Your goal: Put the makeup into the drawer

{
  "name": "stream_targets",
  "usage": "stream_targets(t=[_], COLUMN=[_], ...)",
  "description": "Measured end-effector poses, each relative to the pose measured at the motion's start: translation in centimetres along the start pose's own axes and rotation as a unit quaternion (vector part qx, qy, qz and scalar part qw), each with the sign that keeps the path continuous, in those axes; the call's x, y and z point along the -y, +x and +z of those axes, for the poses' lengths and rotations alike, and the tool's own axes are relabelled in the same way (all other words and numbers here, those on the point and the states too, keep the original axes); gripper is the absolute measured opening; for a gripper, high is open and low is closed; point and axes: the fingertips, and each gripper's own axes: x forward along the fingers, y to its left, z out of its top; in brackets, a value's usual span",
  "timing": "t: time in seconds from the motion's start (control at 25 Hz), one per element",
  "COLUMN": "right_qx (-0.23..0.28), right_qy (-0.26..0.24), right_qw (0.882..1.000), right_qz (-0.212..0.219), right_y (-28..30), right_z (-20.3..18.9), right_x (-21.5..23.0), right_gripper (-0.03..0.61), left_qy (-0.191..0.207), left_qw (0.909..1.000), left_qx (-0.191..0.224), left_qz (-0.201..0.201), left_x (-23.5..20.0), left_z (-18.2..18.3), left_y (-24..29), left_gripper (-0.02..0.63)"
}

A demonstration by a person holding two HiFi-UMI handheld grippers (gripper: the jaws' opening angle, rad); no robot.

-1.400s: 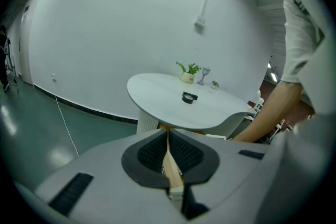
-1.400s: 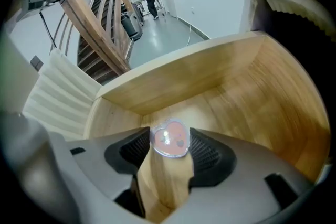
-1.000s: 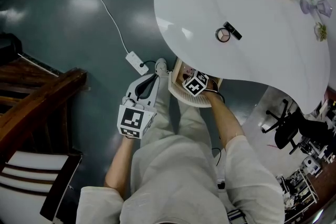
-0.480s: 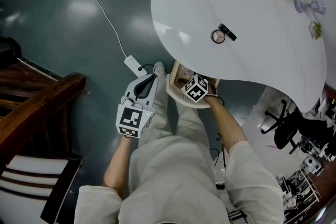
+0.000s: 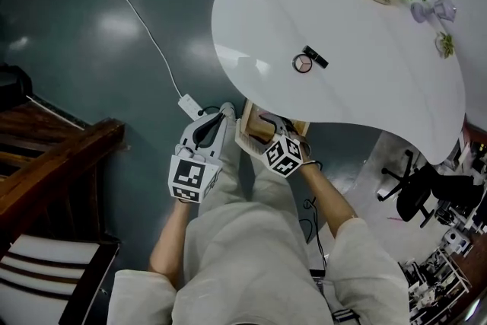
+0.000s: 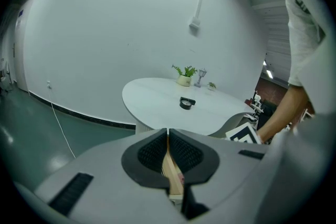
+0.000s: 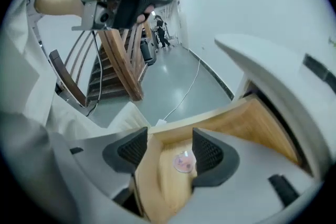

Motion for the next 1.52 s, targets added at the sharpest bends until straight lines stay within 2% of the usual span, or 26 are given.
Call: stream_targets(t=[0.28,0.52,0.84,1.0,1.28,1.52], right_qx=[0.090,0.137,0.131,0.121,0.112,0.079], right_qy=[0.032,0.056,0.055,0.051,0.056,0.057], right_qw=[0.995,0.986,0.977,0.974,0.970,0.976], right_qz=[-0.038,-0.075,-0.158,-0.184,-0.210,-0.195], right_y=[-7.3,-12.2,-15.7,-16.8,-17.6,-16.9], right_z=[4.7,7.2,6.5,6.0,5.6,3.8], right_x=[0.6,3.4,12.9,16.8,21.7,24.3], right_gripper=[0.255,0.250,0.249,0.244,0.225,0.204], left_qy=[0.006,0.008,0.012,0.009,0.009,0.010], left_qw=[1.0000,0.9998,0.9995,0.9995,0.9995,0.9997], left_qx=[0.001,0.006,0.012,0.011,0.015,0.010], left_qz=[-0.007,-0.019,-0.028,-0.028,-0.028,-0.020], left_x=[0.7,1.9,2.9,3.2,3.7,3.2], left_z=[0.8,1.7,2.9,2.9,3.7,3.6], left_y=[0.9,2.0,3.1,3.6,3.8,3.7], left_gripper=[0.017,0.017,0.017,0.017,0.017,0.017])
